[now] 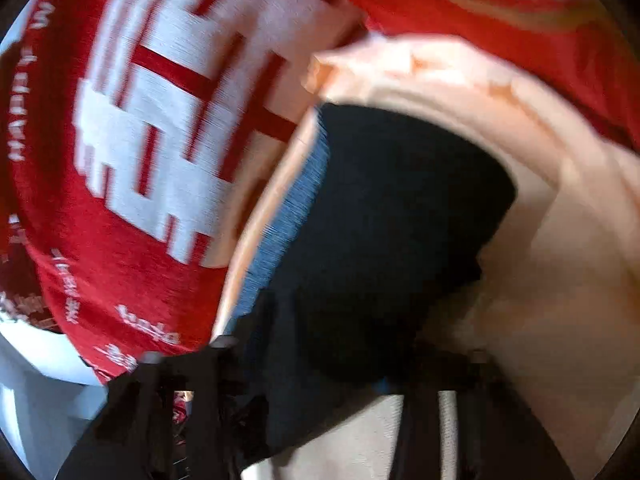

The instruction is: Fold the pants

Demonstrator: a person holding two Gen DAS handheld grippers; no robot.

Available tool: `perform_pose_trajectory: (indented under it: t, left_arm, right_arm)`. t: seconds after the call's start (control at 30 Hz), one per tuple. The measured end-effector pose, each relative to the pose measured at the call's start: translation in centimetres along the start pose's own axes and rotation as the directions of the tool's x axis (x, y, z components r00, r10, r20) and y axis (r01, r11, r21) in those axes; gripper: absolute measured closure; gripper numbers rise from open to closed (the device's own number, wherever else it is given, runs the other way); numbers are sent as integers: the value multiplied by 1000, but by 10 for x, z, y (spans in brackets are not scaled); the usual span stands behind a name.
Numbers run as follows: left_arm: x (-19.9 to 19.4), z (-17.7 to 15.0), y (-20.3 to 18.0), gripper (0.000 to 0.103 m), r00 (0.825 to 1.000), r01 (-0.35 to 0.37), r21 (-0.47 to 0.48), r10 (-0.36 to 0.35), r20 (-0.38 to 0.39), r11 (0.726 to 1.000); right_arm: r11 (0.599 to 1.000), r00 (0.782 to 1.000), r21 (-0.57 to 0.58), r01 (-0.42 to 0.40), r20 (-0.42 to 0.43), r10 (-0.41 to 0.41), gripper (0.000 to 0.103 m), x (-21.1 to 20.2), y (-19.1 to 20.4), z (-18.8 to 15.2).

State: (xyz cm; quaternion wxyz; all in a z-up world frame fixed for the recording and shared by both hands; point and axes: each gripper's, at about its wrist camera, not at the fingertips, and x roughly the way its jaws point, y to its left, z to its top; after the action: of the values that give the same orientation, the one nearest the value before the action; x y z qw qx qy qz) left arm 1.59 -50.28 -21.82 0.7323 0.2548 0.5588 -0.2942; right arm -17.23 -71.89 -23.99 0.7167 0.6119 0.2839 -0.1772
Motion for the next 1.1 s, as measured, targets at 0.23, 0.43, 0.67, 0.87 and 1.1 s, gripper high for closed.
perform_pose_trajectory:
  t: [0.23,0.43,0.67,0.87,1.1]
  left_arm:
    - [-38,7,-10,25,990,127,-15,-126,71,992]
    - [-18,-8,-34,26,984,144,-6,-143,110,990]
    - [-24,-22,-20,26,968,213,16,-213,133,977]
    - [-53,-31,36,26,952,299,-30,-296,85,954]
    - [-87,-53,152,25,977,197,-80,-188,105,977]
  right_arm:
    - [990,999,-133,36,-18,-38,88,-13,38,0]
    - [967,996,-244,74,-23,-82,88,-13,68,-9]
    - [901,990,-417,120,-20,-140,88,-12,120,-27]
    - [803,983,-578,145,-8,-183,89,-10,173,-60]
    - [669,964,-721,182,-4,-266,88,18,220,-119]
